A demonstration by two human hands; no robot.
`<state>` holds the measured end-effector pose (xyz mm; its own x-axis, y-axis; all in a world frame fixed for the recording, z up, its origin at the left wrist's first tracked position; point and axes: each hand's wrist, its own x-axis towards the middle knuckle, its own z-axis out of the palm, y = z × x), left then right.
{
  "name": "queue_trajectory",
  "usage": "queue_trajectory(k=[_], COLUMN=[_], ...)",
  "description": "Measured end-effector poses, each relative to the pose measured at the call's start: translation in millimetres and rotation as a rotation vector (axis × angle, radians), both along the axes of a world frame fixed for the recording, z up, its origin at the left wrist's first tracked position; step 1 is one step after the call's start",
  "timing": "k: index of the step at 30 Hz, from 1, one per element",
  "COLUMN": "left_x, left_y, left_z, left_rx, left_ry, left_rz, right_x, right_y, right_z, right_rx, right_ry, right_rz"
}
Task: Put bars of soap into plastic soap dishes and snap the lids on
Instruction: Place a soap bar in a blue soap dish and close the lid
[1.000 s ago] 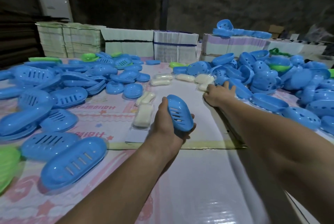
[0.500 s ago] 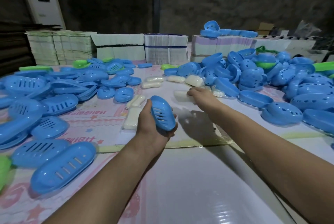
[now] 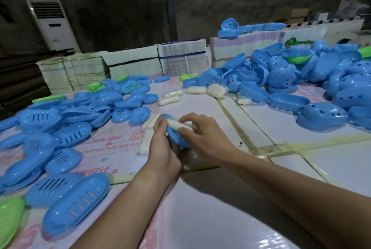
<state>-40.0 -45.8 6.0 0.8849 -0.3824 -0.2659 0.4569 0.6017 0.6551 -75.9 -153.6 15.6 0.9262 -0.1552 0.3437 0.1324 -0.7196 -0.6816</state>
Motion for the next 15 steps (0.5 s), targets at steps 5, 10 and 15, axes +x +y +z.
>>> queue_trajectory(k=[5, 10, 15], left_x=[-2, -8, -9], left_y=[0, -6, -8], left_z=[-1, -3, -4], left_rx=[-0.001, 0.001, 0.048], left_ry=[-0.074, -0.139, -0.11], left_rz=[-0.045, -0.03, -0.022], right_x=[0, 0, 2], right_y=[-7, -7, 1], right_z=[6, 5, -4], right_rx=[0.034, 0.145, 0.142], right_ry=[-0.001, -0.016, -0.008], right_rz=[-0.005, -0.039, -0.048])
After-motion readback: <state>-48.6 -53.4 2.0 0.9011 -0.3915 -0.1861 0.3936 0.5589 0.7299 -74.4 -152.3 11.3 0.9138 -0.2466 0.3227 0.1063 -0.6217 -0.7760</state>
